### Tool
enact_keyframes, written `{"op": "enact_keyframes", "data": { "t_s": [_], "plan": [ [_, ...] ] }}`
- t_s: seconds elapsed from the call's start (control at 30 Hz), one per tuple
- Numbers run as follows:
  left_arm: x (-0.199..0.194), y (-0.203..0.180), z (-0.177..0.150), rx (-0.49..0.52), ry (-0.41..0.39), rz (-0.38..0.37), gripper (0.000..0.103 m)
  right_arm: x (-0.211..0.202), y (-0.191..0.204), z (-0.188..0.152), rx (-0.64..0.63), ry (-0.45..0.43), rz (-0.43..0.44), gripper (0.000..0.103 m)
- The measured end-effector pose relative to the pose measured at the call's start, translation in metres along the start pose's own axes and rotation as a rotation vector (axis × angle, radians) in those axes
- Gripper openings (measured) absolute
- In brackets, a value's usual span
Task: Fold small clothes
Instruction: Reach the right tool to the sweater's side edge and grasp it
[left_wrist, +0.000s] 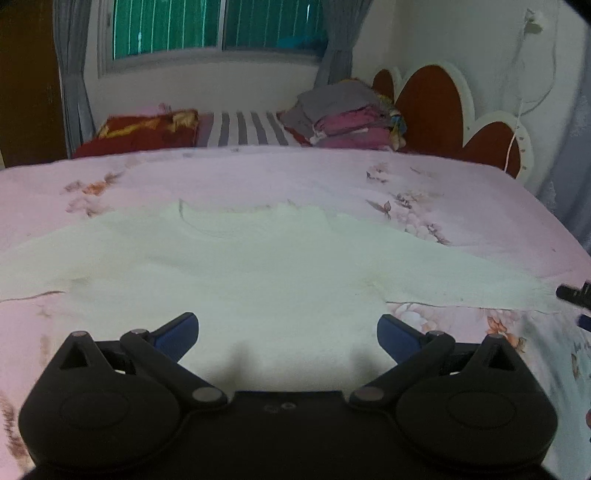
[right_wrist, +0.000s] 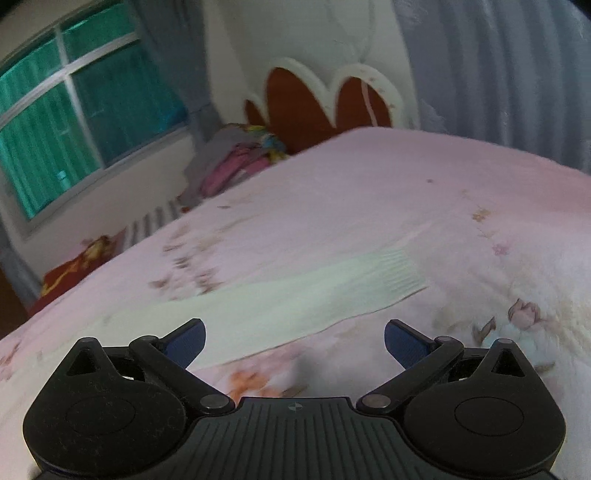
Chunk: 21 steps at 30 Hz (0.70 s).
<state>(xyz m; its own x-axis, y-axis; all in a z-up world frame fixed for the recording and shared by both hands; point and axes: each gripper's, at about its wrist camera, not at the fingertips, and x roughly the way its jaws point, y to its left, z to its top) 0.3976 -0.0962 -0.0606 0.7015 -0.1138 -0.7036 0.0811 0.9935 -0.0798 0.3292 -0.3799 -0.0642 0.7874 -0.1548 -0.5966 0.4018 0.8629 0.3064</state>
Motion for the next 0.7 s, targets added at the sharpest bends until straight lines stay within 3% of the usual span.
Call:
{"op": "enact_keyframes", "data": {
  "t_s": [0.07,0.23,0.3,0.5,0.7],
  "plan": [
    [0.011,-0.006,0.002,0.001,0.018,0.007,0.103,0.019,-0.015,0.004,0.024,0.028,-0.011,0.064],
    [0.03,-0.01,0.006,-0.005,0.061,0.018,0.103,0.049,-0.05,0.009,0.111,0.057,-0.033,0.063],
    [0.033,-0.012,0.008,-0.007,0.069,0.033,0.103,0.061,-0.062,0.012,0.152,0.079,-0.03,0.041],
    [0.037,-0.002,0.016,-0.088,0.064,0.01,0.103,0.081,-0.09,0.017,0.287,0.111,-0.026,0.039],
    [0.039,0.003,0.021,-0.106,0.067,0.083,0.103,0.079,-0.105,0.02,0.384,0.096,-0.013,0.039]
  ]
}}
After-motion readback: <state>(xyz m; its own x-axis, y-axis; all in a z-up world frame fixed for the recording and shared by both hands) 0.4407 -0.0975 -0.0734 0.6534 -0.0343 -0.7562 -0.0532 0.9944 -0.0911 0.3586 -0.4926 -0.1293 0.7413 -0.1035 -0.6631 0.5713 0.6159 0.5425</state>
